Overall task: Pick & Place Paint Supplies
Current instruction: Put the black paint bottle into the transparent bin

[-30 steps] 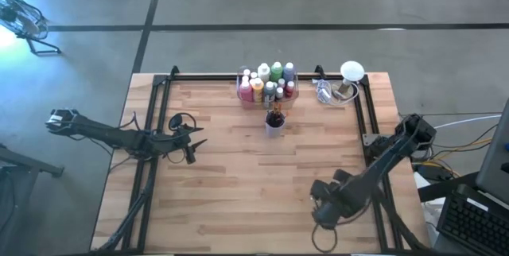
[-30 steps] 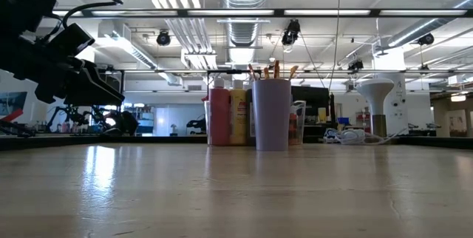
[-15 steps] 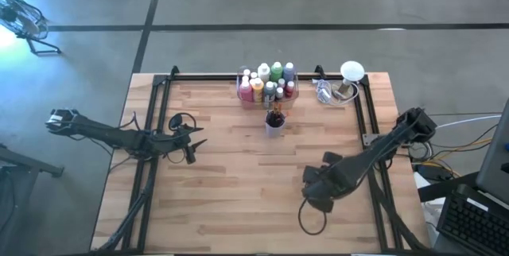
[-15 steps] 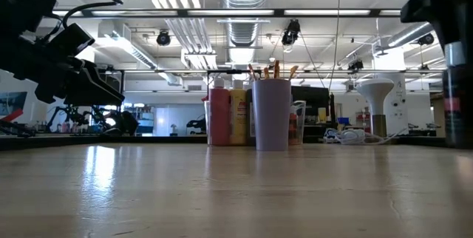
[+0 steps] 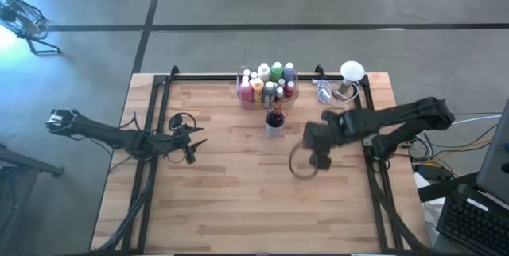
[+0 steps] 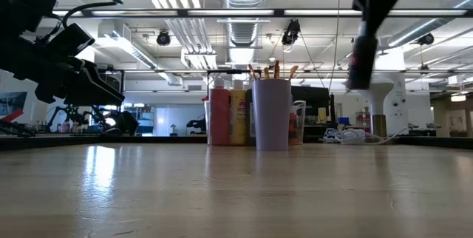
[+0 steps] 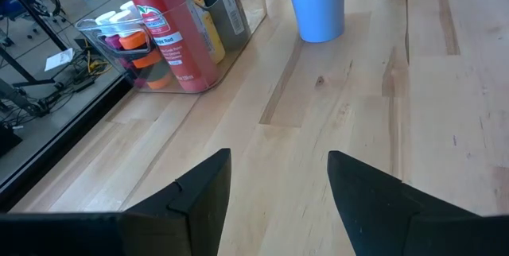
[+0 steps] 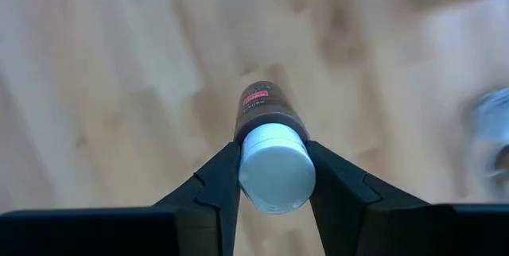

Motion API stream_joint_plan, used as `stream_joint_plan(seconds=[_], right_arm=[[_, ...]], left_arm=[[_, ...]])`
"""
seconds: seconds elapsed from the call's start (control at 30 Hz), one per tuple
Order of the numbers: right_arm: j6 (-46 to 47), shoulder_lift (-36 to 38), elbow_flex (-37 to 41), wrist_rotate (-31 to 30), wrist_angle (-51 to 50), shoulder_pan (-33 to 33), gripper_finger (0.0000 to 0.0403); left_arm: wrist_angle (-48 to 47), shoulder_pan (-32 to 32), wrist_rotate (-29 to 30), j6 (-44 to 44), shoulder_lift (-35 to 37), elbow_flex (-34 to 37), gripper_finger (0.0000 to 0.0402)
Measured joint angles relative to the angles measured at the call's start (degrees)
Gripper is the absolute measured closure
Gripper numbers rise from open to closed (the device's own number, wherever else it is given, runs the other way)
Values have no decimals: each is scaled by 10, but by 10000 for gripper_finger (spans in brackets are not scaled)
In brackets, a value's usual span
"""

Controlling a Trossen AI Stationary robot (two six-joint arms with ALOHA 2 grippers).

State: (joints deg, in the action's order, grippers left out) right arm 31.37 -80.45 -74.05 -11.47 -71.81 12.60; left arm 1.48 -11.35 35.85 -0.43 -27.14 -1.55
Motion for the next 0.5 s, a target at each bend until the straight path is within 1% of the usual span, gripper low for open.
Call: stream_joint_plan(seconds=[0.1, 0.23, 0.37, 0.5], right_arm=[[-64, 23, -10, -20, 5, -55, 289], [-139, 45, -23, -27, 30, -135, 285], [-218, 48, -34, -25, 65, -212, 288], [-287, 40, -40, 0, 96, -287, 289]], left_arm=[[0, 0, 0, 0, 0, 0, 186], [0, 0, 0, 0, 0, 0, 186], [0, 0, 0, 0, 0, 0, 186], [0, 0, 0, 0, 0, 0, 186]])
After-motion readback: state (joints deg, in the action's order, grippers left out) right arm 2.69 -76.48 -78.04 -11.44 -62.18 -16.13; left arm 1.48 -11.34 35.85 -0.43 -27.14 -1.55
